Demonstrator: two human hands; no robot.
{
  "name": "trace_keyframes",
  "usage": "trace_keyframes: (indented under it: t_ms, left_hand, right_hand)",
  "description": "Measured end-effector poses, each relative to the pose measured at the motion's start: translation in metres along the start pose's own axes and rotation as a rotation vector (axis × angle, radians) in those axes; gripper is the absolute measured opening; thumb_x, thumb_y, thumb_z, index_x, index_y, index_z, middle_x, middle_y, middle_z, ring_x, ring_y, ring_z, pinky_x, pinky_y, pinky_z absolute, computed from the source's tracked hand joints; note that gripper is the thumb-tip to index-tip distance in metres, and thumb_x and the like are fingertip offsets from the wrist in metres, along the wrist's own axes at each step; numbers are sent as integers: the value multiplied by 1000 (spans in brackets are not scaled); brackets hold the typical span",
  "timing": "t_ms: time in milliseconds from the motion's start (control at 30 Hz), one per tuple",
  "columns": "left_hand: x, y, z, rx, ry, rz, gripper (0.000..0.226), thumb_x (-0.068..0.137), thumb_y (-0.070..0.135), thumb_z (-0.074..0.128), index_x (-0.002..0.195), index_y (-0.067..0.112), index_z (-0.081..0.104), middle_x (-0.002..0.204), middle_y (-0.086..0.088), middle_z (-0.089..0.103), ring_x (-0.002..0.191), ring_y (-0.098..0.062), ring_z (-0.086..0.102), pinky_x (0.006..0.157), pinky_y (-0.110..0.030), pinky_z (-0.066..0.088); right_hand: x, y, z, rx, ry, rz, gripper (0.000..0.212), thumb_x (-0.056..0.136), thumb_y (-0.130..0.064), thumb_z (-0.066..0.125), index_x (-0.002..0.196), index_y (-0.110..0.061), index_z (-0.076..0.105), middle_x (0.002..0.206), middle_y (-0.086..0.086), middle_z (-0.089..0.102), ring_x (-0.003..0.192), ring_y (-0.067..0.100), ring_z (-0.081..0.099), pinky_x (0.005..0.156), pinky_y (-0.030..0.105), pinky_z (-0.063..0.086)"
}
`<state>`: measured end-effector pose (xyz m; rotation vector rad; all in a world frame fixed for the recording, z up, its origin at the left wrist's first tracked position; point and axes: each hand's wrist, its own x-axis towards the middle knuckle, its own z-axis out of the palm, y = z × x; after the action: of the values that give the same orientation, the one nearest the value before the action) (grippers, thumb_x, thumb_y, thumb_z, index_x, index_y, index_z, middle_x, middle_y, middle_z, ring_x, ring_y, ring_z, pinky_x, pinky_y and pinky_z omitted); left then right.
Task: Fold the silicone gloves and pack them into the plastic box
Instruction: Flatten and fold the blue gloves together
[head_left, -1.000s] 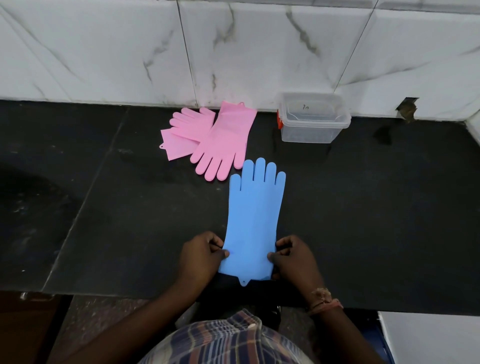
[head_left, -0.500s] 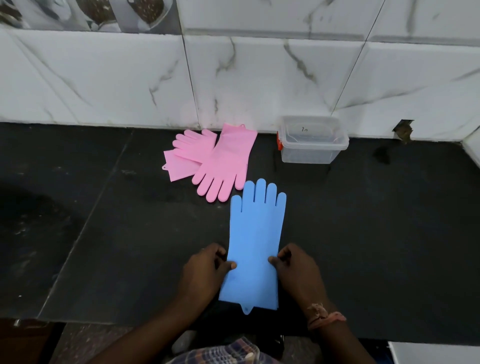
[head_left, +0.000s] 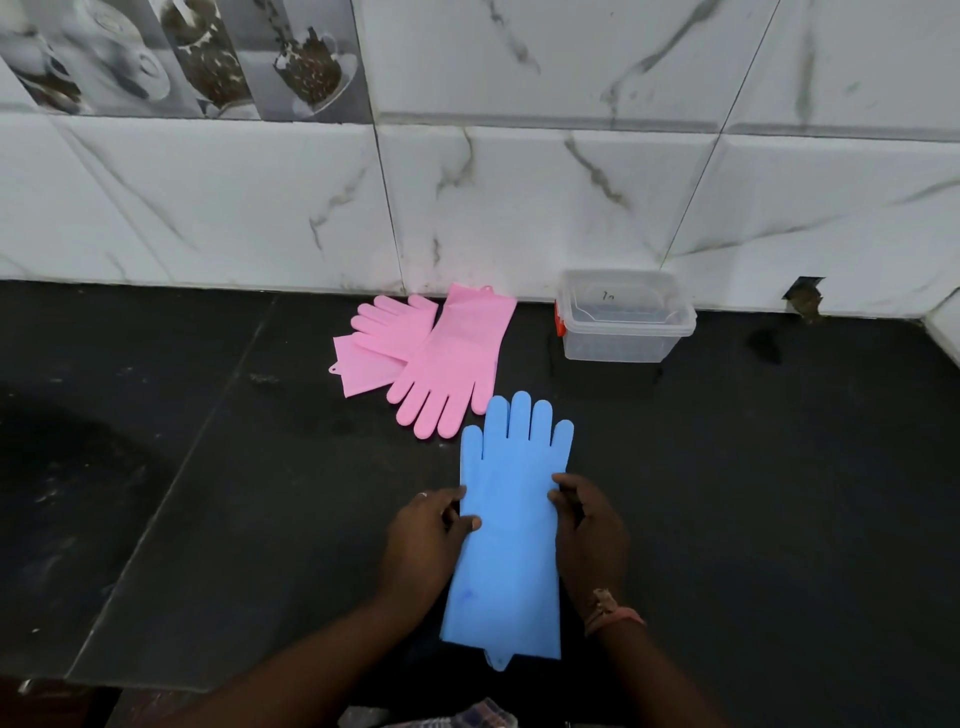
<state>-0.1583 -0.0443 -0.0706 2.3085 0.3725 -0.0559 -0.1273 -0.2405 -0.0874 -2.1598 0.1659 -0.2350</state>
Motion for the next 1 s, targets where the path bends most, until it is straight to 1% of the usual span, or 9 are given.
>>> trace_keyframes:
  t_ms: [133,267,367,467,567,700,867,933,1000]
  left_hand:
    - [-2,-3,4,130,-1,69,44,97,39,68,140,27,66,92,8,56,82,-8,58,73,-22,42]
    - [0,-3,4,94,32,81,35,100,38,62,132,25,69,114,-1,72,105,-18,68,83,-24,47]
    - [4,1,2,70,11,99,49,100,50,56,146,36,48,137,3,54,111,-15,64,88,-30,53]
    - [11,0,8,411,-6,336,64,103,52,45,163,35,28,161,1,38,139,-23,47,107,-38,51]
    - [14,-8,13,575,-99,349,63,106,54,31,165,35,19,174,5,19,159,-30,22,123,-46,32]
    - [12,-19,9,606,-115,383,62,107,54,22,166,37,13,175,7,16,159,-28,22,122,-46,29]
    - [15,-12,-8,445,-129,444,52,107,32,46,158,33,42,170,2,33,151,-28,36,118,-45,38]
    - [15,-13,-24,356,-104,572,42,98,16,64,139,23,68,154,-6,56,137,-30,54,109,-45,50]
    - [17,-19,-37,369,-88,724,36,87,4,76,120,18,79,129,-3,74,118,-26,67,98,-38,58]
  right_hand:
    - [6,-1,3,-47,16,-22,11,91,-18,67,99,-25,70,98,-16,65,90,2,60,83,20,49]
    - [5,1,4,-75,-5,-66,9,92,-17,66,97,-24,69,102,-14,63,90,1,59,82,23,52]
    - [6,6,4,-124,-37,-62,21,93,-22,64,113,-28,68,131,-12,55,108,6,59,88,21,47]
    - [4,6,8,-250,-88,-91,32,96,-26,59,128,-32,64,150,-17,44,122,8,54,98,26,45]
    - [5,3,8,-440,-136,-142,38,99,-32,50,136,-39,55,156,-20,34,112,13,58,83,30,54]
    - [9,-3,7,-575,-191,-180,39,100,-36,45,139,-39,49,159,-14,30,110,18,59,74,31,54]
    - [9,-2,-8,-341,-252,-223,42,98,-28,55,139,-31,52,159,-5,28,135,12,43,104,29,45]
    - [7,2,-22,-191,-279,-294,43,94,-16,63,135,-26,57,155,-4,31,134,8,40,108,25,38]
    - [3,7,-38,-146,-321,-388,40,85,-5,72,121,-23,68,145,7,48,127,18,51,103,35,47]
